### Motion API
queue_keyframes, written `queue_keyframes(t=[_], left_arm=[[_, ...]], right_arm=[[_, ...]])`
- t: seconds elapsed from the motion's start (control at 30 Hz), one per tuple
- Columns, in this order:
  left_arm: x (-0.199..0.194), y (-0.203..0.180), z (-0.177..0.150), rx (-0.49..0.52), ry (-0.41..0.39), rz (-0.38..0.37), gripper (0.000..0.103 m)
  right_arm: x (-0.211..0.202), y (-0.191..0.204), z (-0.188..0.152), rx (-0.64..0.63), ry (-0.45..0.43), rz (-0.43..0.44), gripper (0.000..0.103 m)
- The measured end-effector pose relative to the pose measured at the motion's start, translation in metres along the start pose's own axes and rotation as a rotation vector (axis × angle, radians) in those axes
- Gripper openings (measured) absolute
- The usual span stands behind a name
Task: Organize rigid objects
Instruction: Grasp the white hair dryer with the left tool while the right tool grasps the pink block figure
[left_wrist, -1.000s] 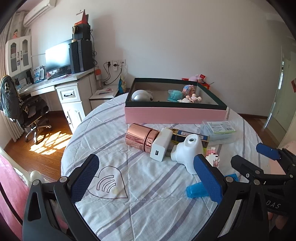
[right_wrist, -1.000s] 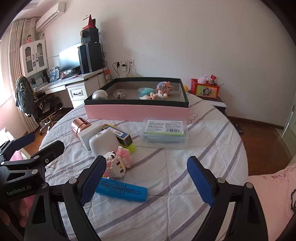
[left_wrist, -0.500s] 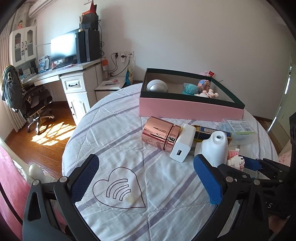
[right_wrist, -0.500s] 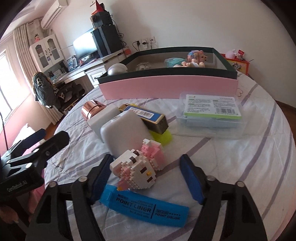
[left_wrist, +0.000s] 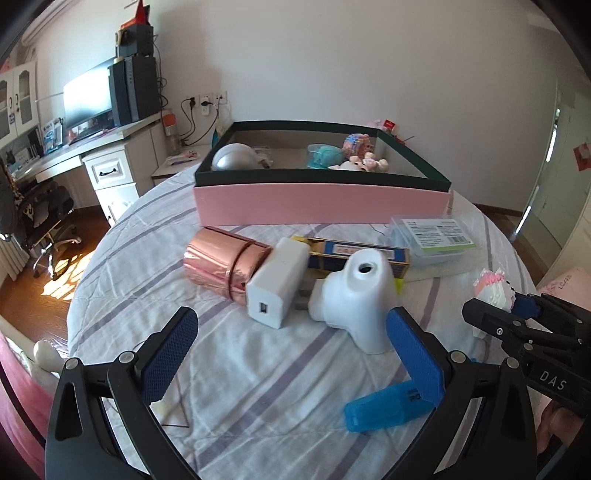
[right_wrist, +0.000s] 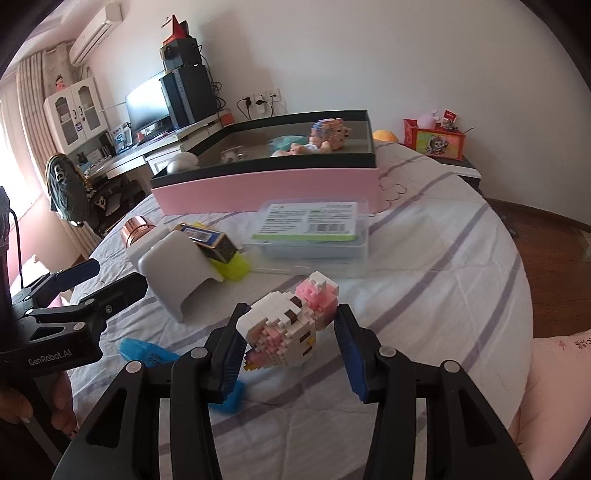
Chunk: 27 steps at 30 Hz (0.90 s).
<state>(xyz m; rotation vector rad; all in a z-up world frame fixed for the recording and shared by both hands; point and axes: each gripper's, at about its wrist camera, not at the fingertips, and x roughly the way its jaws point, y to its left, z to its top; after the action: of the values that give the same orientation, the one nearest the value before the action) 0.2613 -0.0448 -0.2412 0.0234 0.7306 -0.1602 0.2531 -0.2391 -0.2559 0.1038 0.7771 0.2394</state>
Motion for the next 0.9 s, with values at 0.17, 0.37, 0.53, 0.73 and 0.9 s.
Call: queue_keyframes(t=[0.17, 0.37, 0.53, 0.73, 0.9], left_arm=[[0.003, -0.034, 0.003, 0.084, -0.004, 0.013, 0.101], [0.021, -0.047, 0.006, 0.138, 0.045, 0.072, 0.098], [0.045, -0.038, 0.007, 0.09, 0.149, 0.021, 0.059], [0.036, -0.039, 0.007, 0.089, 0.113, -0.012, 0.03], [0.032, -0.038, 0.004, 0.094, 0.118, -0.032, 0.019]], right_arm=[[-0.004, -0.015, -0.002, 0.026, -0.007, 0.005, 0.048], [0.001, -0.026, -0.003, 0.04, -0.003, 0.023, 0.048], [0.005, -0.025, 0.0, 0.029, -0.003, 0.031, 0.048], [0.005, -0.019, 0.001, 0.011, -0.009, 0.035, 0.048], [0.007, -0.009, 0.003, -0.014, -0.007, 0.039, 0.046]])
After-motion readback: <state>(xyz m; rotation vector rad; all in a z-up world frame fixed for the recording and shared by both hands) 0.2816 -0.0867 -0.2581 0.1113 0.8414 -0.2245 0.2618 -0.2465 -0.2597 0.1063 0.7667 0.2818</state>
